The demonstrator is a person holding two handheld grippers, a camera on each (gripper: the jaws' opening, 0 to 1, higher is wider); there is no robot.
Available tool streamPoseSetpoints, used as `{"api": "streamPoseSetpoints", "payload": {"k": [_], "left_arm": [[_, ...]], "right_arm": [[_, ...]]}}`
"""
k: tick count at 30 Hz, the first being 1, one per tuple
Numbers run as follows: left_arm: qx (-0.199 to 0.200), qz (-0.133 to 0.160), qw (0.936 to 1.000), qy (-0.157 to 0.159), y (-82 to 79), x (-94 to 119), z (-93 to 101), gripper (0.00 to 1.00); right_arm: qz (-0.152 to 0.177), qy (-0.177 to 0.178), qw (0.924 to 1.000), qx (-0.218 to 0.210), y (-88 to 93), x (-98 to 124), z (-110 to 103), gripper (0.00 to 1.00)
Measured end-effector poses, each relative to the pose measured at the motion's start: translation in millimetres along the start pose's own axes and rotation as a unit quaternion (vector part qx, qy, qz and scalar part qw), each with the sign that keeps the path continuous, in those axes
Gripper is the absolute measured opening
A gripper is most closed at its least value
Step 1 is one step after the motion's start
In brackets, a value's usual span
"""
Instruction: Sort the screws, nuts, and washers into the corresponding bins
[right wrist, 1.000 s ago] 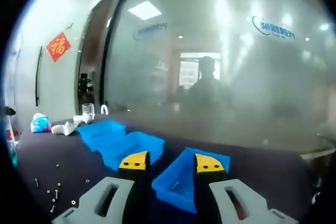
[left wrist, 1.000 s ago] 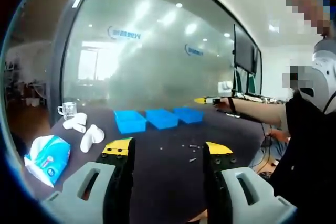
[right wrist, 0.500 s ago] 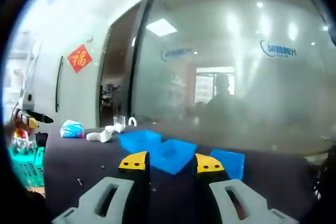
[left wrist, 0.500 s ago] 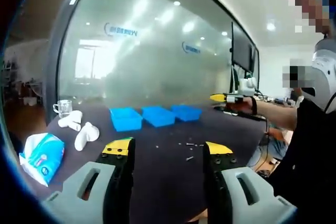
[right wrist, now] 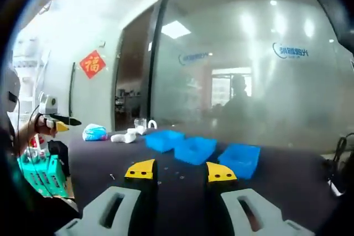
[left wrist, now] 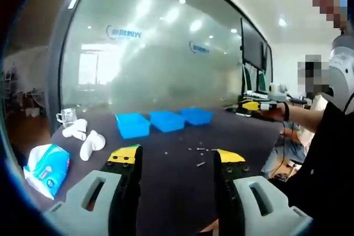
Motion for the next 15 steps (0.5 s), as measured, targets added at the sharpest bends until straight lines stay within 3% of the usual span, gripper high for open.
{"api": "streamPoseSetpoints", "payload": {"k": [8, 15], "left_arm": [[-0.002, 0.001, 1.0, 0.003, -1.2, 0, 4.6, 0.52], [-0.003, -0.002, 1.0, 0.003, 1.1, 0, 4.4, 0.52]], "right_arm": [[-0.013, 0.009, 0.9998, -0.01, 4.6, 35, -5, 0.29], [-0.032, -0.002, 0.9995, -0.005, 5.1, 30, -9, 0.29]]}}
Point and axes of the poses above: the point that each gripper's makers call its tool centre point, and the gripper's own axes: x roughly backward along the fingers, z roughly to its right, y roughly out of its underside, the point moved 9 cm from there along x, roughly backward along the fingers, and after that the axes turned 5 degrees about z, right-handed, at the moved point
